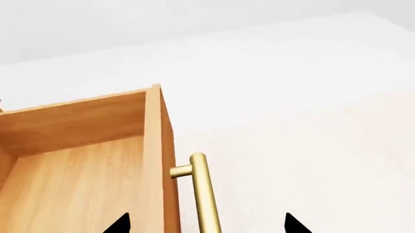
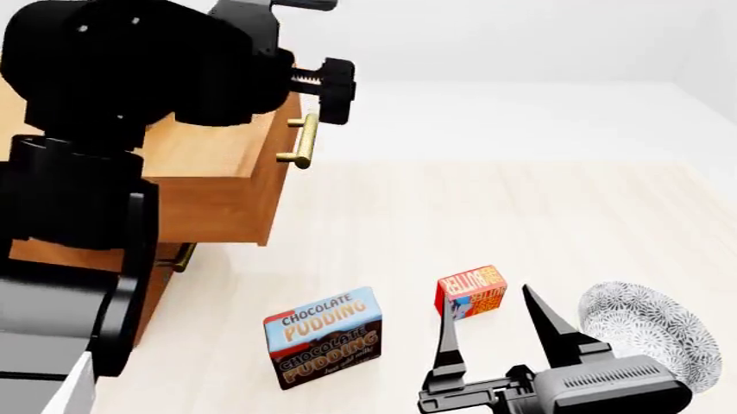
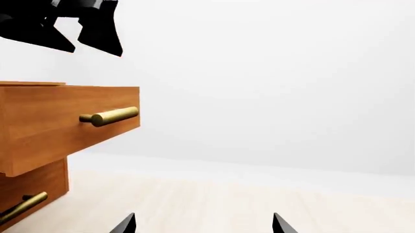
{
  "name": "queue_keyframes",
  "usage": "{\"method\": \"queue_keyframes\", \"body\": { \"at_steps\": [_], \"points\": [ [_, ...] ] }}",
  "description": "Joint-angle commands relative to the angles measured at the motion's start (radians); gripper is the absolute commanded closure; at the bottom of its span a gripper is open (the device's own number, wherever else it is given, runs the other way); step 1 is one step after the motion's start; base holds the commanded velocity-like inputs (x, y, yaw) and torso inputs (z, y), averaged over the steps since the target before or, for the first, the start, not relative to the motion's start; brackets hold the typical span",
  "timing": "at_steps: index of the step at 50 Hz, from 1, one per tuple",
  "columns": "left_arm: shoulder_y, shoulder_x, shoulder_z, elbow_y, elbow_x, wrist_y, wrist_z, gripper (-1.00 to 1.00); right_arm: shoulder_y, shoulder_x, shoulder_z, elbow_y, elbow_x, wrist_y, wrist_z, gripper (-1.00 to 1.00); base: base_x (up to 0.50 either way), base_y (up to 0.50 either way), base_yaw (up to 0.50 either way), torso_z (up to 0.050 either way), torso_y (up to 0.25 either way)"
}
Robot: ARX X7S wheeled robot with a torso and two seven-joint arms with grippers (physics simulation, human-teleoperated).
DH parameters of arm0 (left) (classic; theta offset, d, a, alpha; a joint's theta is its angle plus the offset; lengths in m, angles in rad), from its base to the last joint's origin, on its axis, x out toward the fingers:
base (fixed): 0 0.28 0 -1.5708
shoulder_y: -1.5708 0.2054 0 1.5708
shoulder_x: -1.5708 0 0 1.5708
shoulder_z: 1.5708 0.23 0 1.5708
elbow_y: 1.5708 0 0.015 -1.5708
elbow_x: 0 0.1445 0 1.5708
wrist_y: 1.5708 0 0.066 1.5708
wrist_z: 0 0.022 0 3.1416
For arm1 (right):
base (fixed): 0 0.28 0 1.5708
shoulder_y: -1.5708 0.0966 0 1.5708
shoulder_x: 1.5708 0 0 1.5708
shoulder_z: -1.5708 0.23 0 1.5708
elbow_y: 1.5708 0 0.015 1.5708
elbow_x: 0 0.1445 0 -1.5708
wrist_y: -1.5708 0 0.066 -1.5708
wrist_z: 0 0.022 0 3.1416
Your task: Put the butter at the back in the top drawer of the cabinet and close it.
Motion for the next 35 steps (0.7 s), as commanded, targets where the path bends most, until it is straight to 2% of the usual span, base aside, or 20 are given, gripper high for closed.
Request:
{"method": "queue_keyframes", "body": {
  "at_steps": [1,5,8,13,26,30,35],
  "points": [
    [0.038,-0.049,0.013,0.296,-0.007,0.082,-0.069,-1.00,0.005,0.002,-0.007,-0.011,-0.003,0.013,0.006,-1.00,0.00,0.00,0.00,0.000,0.000],
    [0.050,-0.070,0.036,0.375,0.014,0.108,-0.091,-1.00,0.005,0.005,-0.008,-0.022,-0.003,0.020,0.009,-1.00,0.00,0.00,0.00,0.000,0.000],
    [0.072,-0.081,0.010,0.455,-0.011,0.095,-0.118,-1.00,0.001,0.010,-0.004,-0.032,-0.001,0.022,0.012,-1.00,0.00,0.00,0.00,0.000,0.000],
    [0.149,-0.138,0.002,0.666,-0.048,0.086,-0.149,-1.00,-0.003,0.017,0.005,-0.046,0.005,0.024,0.017,-1.00,0.00,0.00,0.00,0.000,0.000],
    [0.449,-0.370,-0.083,1.177,-0.061,0.183,-0.233,-1.00,-0.001,0.029,0.037,-0.068,0.030,0.035,0.034,-1.00,0.00,0.00,0.00,0.000,0.000],
    [0.547,-0.409,-0.171,1.273,-0.118,0.214,-0.245,-1.00,-0.001,0.029,0.043,-0.071,0.033,0.041,0.041,-1.00,0.00,0.00,0.00,0.000,0.000],
    [0.688,-0.503,-0.194,1.421,-0.046,0.311,-0.234,-1.00,-0.002,0.032,0.047,-0.077,0.036,0.049,0.048,-1.00,0.00,0.00,0.00,0.000,0.000]
  ]
}}
